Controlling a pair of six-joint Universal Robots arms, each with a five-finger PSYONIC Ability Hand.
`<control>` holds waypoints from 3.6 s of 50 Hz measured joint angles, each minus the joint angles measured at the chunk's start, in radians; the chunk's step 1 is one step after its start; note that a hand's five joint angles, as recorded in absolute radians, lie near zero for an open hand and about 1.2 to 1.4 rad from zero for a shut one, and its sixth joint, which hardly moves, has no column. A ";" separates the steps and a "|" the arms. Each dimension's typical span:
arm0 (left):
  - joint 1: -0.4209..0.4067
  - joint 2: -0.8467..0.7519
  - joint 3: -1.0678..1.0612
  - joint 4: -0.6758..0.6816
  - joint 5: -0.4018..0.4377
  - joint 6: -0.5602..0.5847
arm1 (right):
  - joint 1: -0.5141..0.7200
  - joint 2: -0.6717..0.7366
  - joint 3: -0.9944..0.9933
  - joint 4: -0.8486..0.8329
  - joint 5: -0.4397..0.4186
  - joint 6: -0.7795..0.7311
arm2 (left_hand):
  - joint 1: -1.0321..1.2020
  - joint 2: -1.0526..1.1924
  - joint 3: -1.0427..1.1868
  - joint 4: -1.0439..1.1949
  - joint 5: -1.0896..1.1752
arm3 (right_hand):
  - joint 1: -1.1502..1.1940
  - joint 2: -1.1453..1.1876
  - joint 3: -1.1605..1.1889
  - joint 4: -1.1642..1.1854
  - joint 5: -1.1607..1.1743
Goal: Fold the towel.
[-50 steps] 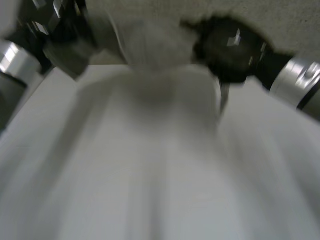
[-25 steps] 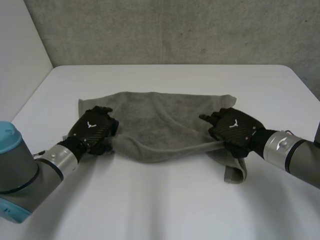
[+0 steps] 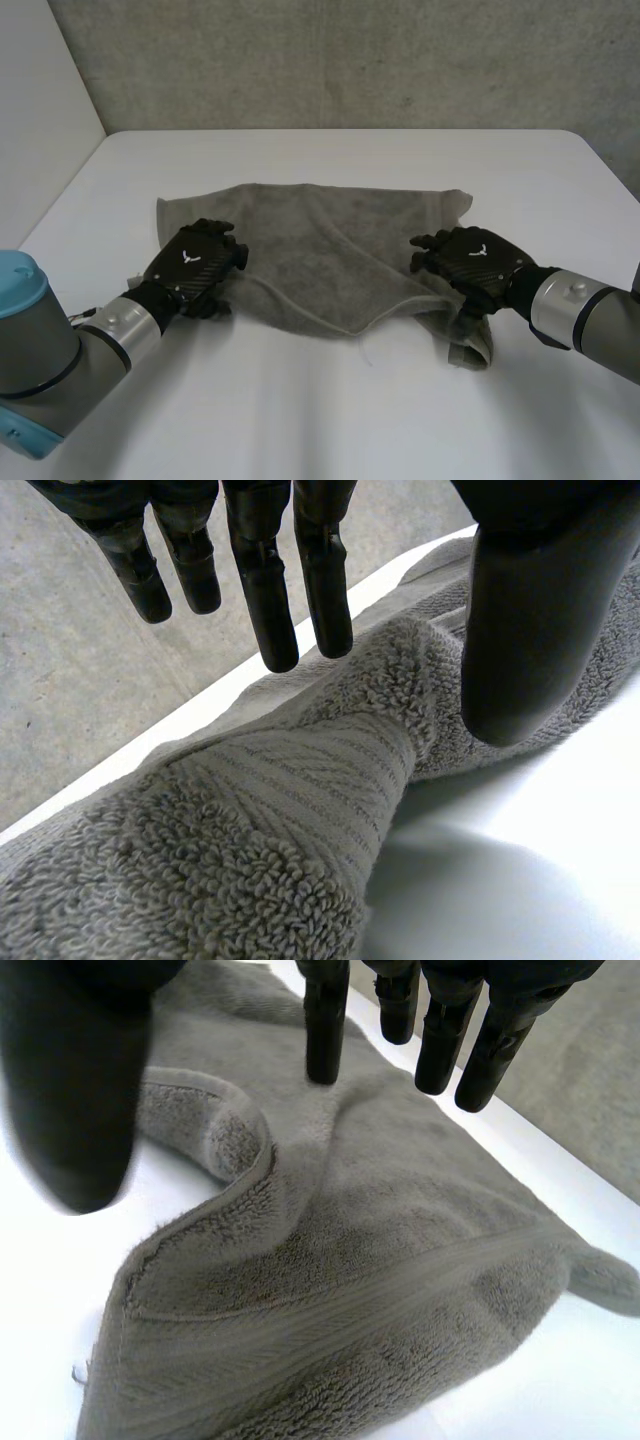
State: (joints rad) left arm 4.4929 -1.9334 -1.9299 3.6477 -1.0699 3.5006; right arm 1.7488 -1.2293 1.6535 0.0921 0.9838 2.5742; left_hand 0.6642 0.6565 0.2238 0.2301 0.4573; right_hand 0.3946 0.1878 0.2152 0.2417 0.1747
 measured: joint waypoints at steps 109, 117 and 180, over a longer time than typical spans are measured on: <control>0.079 0.062 0.105 -0.389 -0.053 0.139 | 0.058 0.068 0.240 -0.455 0.246 0.269 | 0.353 0.366 0.000 0.000 0.381 | 0.568 0.770 0.000 0.000 0.609; 0.085 0.062 0.106 -0.397 -0.053 0.141 | 0.057 0.068 0.223 -0.415 0.243 0.264 | 0.645 0.688 0.000 0.000 0.698 | 0.829 1.031 0.000 0.000 0.880; 0.063 0.093 0.659 0.382 -0.162 -0.221 | 0.120 0.032 -0.621 -0.545 -0.008 -0.014 | 0.647 0.696 0.000 0.000 0.717 | 0.895 1.155 0.000 0.000 0.992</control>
State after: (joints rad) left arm 4.5562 -1.8405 -1.2709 4.0301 -1.2319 3.2792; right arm 1.8692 -1.1974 1.0324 -0.4533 0.9753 2.5606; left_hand 1.3114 1.3520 0.2238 0.2300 1.1741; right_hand 1.2897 1.3427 0.2152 0.2417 1.1663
